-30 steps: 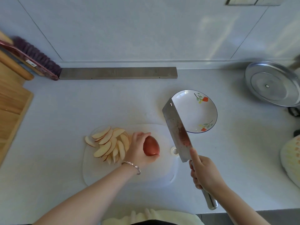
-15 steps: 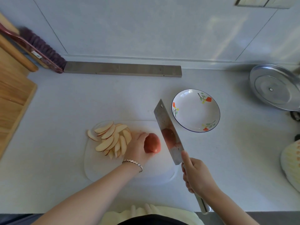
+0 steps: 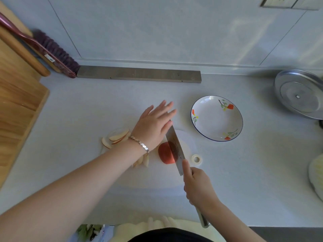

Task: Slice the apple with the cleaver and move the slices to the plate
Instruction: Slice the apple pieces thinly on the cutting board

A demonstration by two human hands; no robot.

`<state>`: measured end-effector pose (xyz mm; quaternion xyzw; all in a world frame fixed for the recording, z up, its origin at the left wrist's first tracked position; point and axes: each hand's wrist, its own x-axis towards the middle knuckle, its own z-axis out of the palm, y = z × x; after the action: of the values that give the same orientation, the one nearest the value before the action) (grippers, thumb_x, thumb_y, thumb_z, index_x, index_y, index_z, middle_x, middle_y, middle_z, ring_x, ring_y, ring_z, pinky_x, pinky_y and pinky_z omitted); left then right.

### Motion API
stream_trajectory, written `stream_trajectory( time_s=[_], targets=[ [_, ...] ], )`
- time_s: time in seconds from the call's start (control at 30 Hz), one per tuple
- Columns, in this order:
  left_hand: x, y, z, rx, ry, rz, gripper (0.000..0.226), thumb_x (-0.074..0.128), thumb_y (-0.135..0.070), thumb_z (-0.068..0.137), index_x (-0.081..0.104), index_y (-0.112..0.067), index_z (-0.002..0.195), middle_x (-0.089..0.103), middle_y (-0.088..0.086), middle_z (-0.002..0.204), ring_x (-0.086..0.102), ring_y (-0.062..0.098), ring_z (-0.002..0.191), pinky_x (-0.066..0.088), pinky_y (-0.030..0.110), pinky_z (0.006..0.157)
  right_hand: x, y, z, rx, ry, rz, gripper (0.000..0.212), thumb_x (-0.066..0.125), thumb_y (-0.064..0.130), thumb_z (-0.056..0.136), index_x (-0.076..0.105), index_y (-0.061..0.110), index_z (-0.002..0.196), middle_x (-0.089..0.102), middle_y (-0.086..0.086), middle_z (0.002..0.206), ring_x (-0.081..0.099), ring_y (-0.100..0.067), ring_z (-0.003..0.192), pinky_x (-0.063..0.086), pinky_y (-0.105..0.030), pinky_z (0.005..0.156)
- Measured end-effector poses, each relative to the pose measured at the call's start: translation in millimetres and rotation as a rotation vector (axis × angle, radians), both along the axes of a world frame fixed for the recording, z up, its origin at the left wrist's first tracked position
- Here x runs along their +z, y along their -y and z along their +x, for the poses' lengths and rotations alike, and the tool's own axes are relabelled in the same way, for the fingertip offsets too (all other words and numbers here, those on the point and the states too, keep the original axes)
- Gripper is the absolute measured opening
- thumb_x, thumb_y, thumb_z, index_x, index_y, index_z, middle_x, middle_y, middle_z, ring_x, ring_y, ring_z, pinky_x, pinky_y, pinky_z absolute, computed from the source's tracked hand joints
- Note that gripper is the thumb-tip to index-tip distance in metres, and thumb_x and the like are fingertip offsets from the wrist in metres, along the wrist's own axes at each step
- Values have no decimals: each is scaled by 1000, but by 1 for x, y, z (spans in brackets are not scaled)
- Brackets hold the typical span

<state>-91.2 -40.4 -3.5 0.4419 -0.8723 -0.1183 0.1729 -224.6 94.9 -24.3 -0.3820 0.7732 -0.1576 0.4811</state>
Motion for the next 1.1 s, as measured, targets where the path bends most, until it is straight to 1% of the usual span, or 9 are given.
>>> stream_trajectory(
  time_s=[0.1,0.2,0.37,0.47,0.6,0.73,0.87,1.0,1.1],
  targets=[
    [0,11,-7,-68,227,107,47,22,-36,100,31,-22,143,17,-6,156,9,12,146,2,36,118,0,-1,3,24,-24,6,58,25,61,91,42,10,70,41,-5,59,38,-21,54,36,-31,56],
    [-4,20,-11,-80,330,173,48,22,-37,100,21,-22,147,6,-8,158,-3,12,146,-3,33,118,2,-3,5,19,-26,31,57,24,57,93,42,8,69,43,-5,59,40,-21,53,38,-32,55],
    [-14,17,-12,-65,388,211,47,19,-34,101,20,-22,147,4,-6,158,-3,12,146,-4,34,118,9,2,6,71,-26,66,49,24,48,98,39,17,63,42,-4,60,42,-17,52,41,-31,53],
    [-19,18,-13,-57,387,222,47,18,-33,101,20,-22,147,4,-7,158,-3,11,146,-5,35,118,6,6,10,100,-60,90,48,20,46,99,43,15,70,42,-4,62,46,-20,57,49,-36,62],
    [-27,14,-11,-58,419,282,47,16,-32,101,17,-22,148,1,-5,159,-6,11,146,-3,35,119,1,7,12,55,-30,90,51,25,49,98,36,18,60,40,-1,59,37,-12,50,34,-24,51],
    [-26,13,-10,-99,386,255,48,19,-31,101,15,-21,148,-3,-4,158,-8,13,146,-2,34,119,-10,0,21,5,-71,71,51,26,47,98,33,16,58,38,1,58,35,-11,51,34,-28,56],
    [-27,11,-9,-119,426,245,49,20,-32,101,12,-21,148,-6,-4,158,-9,14,146,-2,35,119,-18,-3,30,-58,-109,50,53,26,50,97,26,13,58,32,0,57,31,-16,52,27,-28,49],
    [-26,18,-3,-91,494,241,49,17,-36,101,10,-24,148,-6,-6,158,-8,11,146,-7,39,118,-18,4,32,-24,-89,47,49,29,50,97,36,19,59,41,2,61,46,-22,69,37,-29,66],
    [-25,16,-2,-113,525,234,50,14,-36,101,10,-23,148,-7,-5,158,-9,11,146,-8,40,118,-19,0,34,-25,-92,70,49,28,50,97,36,19,60,41,2,61,42,-16,58,36,-28,67]
  ],
)
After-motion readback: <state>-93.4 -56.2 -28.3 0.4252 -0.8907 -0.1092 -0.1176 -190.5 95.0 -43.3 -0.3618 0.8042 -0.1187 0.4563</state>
